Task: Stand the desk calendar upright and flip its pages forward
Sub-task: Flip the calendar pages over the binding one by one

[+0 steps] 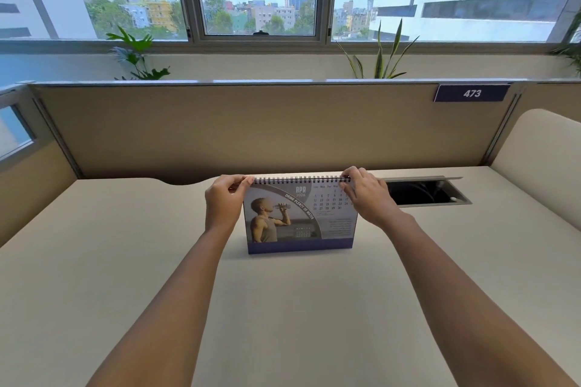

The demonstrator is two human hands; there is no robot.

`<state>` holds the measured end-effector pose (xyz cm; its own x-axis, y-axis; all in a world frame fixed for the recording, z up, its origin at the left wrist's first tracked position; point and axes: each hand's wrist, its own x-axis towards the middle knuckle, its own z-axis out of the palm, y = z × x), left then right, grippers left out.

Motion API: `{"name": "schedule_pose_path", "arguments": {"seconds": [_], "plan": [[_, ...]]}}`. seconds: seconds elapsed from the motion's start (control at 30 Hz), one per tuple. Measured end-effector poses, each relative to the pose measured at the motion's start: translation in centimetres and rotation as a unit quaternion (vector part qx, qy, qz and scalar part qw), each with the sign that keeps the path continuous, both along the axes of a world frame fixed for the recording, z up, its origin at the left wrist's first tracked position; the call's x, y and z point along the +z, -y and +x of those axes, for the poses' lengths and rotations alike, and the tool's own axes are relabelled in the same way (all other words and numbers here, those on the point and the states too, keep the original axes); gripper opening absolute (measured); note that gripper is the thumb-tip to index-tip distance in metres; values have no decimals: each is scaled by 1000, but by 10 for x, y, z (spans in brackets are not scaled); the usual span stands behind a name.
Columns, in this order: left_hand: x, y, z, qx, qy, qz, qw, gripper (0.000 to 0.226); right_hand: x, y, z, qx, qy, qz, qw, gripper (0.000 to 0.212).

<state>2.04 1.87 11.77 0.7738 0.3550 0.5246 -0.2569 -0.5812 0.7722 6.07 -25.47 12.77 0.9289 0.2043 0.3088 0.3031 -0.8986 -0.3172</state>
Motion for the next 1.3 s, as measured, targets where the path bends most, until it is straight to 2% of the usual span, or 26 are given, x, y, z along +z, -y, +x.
{"name": "schedule_pose_path", "arguments": {"seconds": [0.03, 0.1, 0.2, 0.27, 0.33, 0.53, 0.67, 0.83, 0.9, 0.97, 1.07, 1.17, 1.2, 1.23, 1.3], "plan": [[0, 0, 0, 0, 1, 0, 1000, 24, -2, -1, -1, -2, 6, 26, 1000, 28], [1, 0, -1, 1, 1, -2, 1000, 24, -8, -5, -7, -10, 27, 150, 988, 30], [2, 0, -3, 3, 3, -6, 1000, 24, -26, -10, -24, -84, 55, 363, 926, 36], [3, 1, -3, 6, 6, -6, 1000, 24, -43, -11, -35, -141, 46, 433, 889, 35], [4, 2, -3, 9, 7, -6, 1000, 23, -62, -11, -43, -169, 15, 443, 881, 34], [5, 3, -4, 11, 6, -15, 1000, 23, -89, -13, -49, -168, -57, 414, 893, 33], [4, 3, -4, 8, 7, -18, 1000, 24, -87, -14, -49, -152, -64, 412, 896, 33], [5, 3, -4, 5, 4, -19, 1000, 25, -81, -12, -62, -149, -52, 448, 880, 28], [5, 4, -5, 3, 4, -19, 1000, 25, -75, -9, -70, -148, -69, 479, 862, 29], [6, 4, -6, 0, 1, -19, 1000, 25, -62, -7, -78, -143, -148, 503, 839, 43], [7, 4, -7, -4, -15, -37, 999, 26, -42, -1, -84, -75, -267, 577, 768, 67], [10, 1, -5, 10, -58, -70, 996, 40, -23, 1, -85, 29, -244, 687, 684, 71], [11, 0, -4, 16, -74, -83, 994, 45, -17, 0, -84, 62, -219, 705, 671, 68], [12, -1, -4, 15, -83, -101, 991, 49, -10, -2, -82, 92, -192, 708, 673, 64], [12, -1, -4, 7, -81, -139, 987, 52, 4, -10, -79, 124, -130, 673, 717, 52]]}}
